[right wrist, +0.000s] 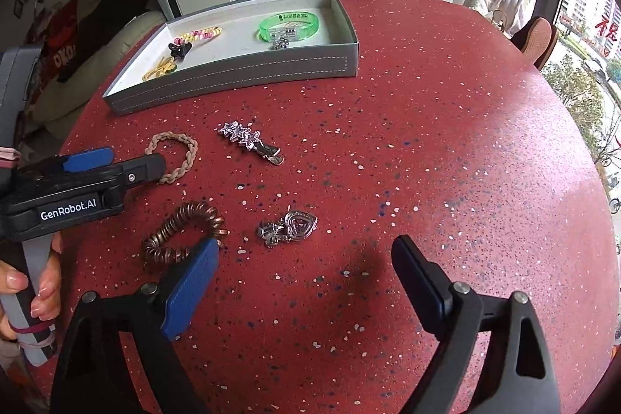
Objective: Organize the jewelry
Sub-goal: 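Withdraw both open tools from the tray over the remaining jewelry, then grasp the braided brown bracelet with the left tool while the right tool grasps the second purple-heart pendant, then carry the braided bracelet and second pendant into the tray with both tools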
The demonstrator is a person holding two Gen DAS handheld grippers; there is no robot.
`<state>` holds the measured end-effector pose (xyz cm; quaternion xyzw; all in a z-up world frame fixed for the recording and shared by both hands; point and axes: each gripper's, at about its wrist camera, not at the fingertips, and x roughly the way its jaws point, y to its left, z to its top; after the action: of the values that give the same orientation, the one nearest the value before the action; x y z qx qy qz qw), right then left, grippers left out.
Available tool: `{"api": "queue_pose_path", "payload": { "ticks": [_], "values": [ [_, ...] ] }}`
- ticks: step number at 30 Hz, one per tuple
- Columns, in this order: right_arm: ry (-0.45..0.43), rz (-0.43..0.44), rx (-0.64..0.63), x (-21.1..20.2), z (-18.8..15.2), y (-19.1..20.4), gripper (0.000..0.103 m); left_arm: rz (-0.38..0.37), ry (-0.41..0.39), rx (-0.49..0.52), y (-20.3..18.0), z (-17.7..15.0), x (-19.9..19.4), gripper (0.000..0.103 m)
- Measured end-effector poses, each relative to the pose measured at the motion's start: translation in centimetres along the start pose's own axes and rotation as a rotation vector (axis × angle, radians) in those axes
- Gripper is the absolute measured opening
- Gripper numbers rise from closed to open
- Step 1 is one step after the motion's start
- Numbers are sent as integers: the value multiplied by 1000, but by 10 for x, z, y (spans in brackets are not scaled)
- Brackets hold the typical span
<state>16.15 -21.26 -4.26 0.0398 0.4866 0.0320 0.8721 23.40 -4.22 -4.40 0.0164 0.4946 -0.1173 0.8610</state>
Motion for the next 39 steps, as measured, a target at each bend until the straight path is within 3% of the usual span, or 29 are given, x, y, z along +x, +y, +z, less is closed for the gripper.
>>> {"api": "queue_pose_path", "payload": {
  "ticks": [4,9,12,14,16,18,19,22,24,39],
  "values": [
    [0,-10,4,7,1,4,79,2,-4,5,-3,1,1,102],
    [-23,-54,4,8,5,9,59,50,-18,51,-10,0,1,83],
    [-30,-73,3,7,4,9,45,45,-28,72,-13,-1,-1,70],
    [-30,-85,0,7,4,9,37,42,-30,89,-17,-1,-3,54],
    [-27,-84,2,6,4,8,35,39,-30,107,-21,-1,-4,46],
    [-28,-85,2,7,4,8,35,36,-32,125,-23,-2,-5,27],
    [-30,-85,2,6,4,8,34,37,-33,132,-24,-2,-5,24],
    [-35,-75,3,5,4,8,34,-7,-34,113,-19,-4,-8,24],
    [-37,-65,10,3,4,6,19,-47,-43,88,-14,-4,-11,24],
    [-96,30,58,-22,9,-5,19,-122,-119,37,8,-5,-48,24]
  ]
}}
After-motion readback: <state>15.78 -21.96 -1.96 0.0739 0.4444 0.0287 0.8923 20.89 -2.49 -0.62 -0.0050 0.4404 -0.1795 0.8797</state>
